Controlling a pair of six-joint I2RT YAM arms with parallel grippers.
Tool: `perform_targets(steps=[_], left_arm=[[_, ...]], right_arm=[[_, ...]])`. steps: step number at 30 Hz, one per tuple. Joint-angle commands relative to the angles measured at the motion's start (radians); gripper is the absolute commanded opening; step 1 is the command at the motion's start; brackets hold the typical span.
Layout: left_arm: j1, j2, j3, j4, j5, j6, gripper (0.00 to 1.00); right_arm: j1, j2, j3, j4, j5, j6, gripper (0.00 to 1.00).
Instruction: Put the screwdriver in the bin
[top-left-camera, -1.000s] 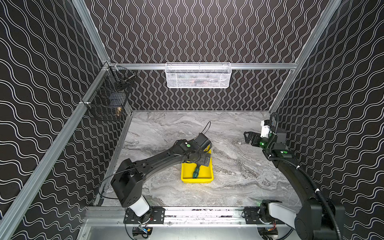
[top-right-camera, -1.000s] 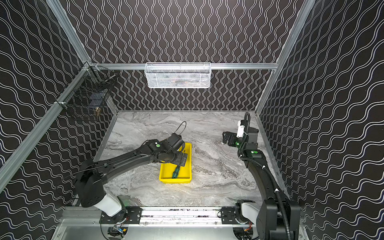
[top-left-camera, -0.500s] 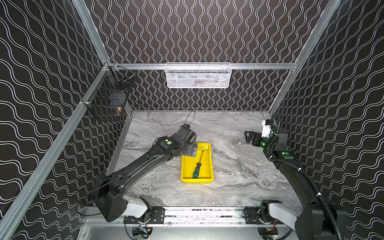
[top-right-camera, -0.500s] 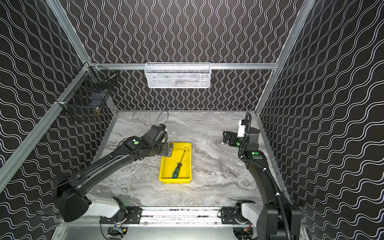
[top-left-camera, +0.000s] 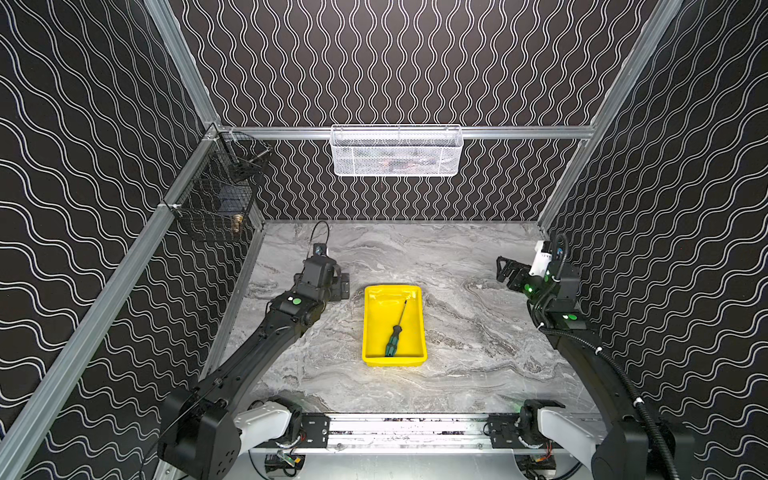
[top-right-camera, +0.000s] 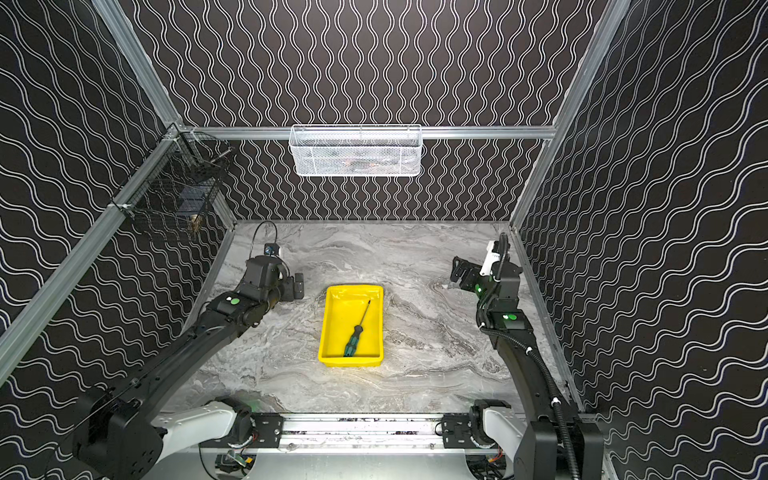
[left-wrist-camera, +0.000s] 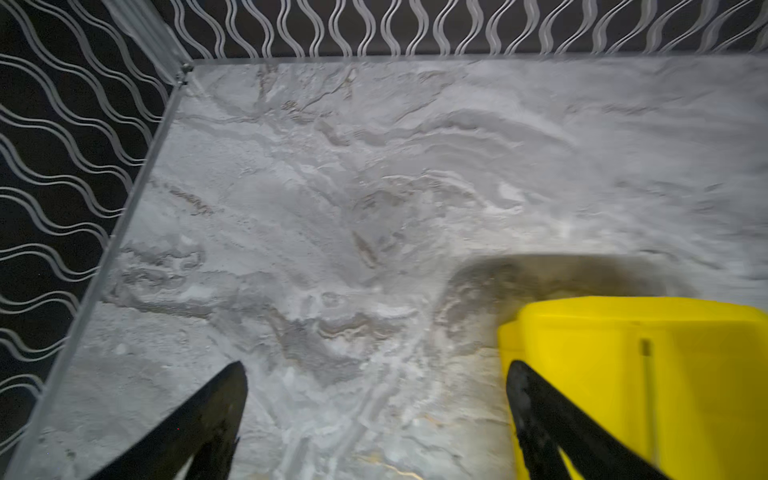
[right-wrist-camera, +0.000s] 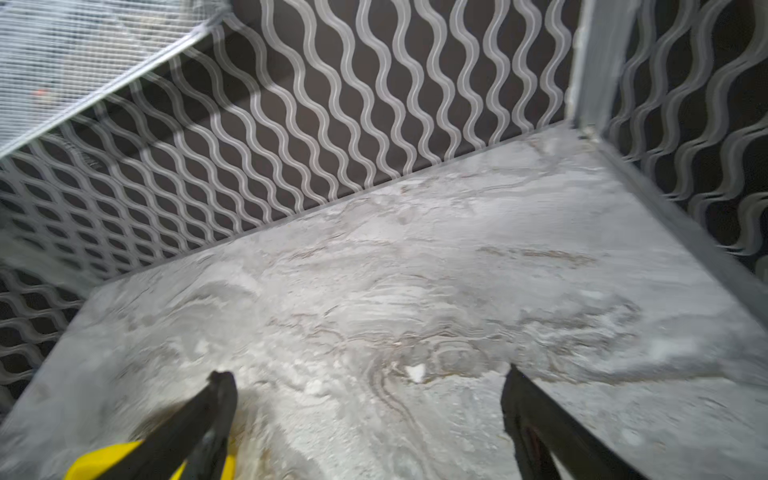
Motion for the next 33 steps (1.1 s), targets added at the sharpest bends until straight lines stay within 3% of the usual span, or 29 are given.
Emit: perform_targets(steps=[1,4,7,14,20,22,28,33], left_arm=[[0.077,0.014,-0.067,0.206,0.042,0.043,0.99],[0.194,0.028,-0.166,0.354,0.221,0.040,0.99],[0.275,0.040,-0.261,0.514,0.315,0.057,0.99],[0.329,0.112,-0.407,0.816,0.321,0.174,0.99],[0.349,0.248,-0.499,1.118,0.379,0.246,0.99],[0.354,0.282,-0.484,1.126,0.427,0.261,0.99],[0.403,0.385,-0.472,1.216,0.477,0.270,0.99],[0.404,0.391,-0.481,1.248,0.502,0.267,0.99]], right_arm=[[0.001,-0.001,-0.029,0.100,0.177,-0.027,0.99],[0.001,0.014,-0.072,0.158,0.202,-0.113,0.99],[0.001,0.026,-0.153,0.294,0.171,-0.173,0.99],[0.001,0.085,-0.351,0.684,0.169,-0.207,0.99],[0.001,0.188,-0.326,0.643,0.141,-0.250,0.99],[0.001,0.227,-0.339,0.690,0.141,-0.263,0.99],[0.001,0.394,-0.441,1.053,0.146,-0.296,0.99],[0.001,0.445,-0.465,1.121,0.170,-0.278,0.99]])
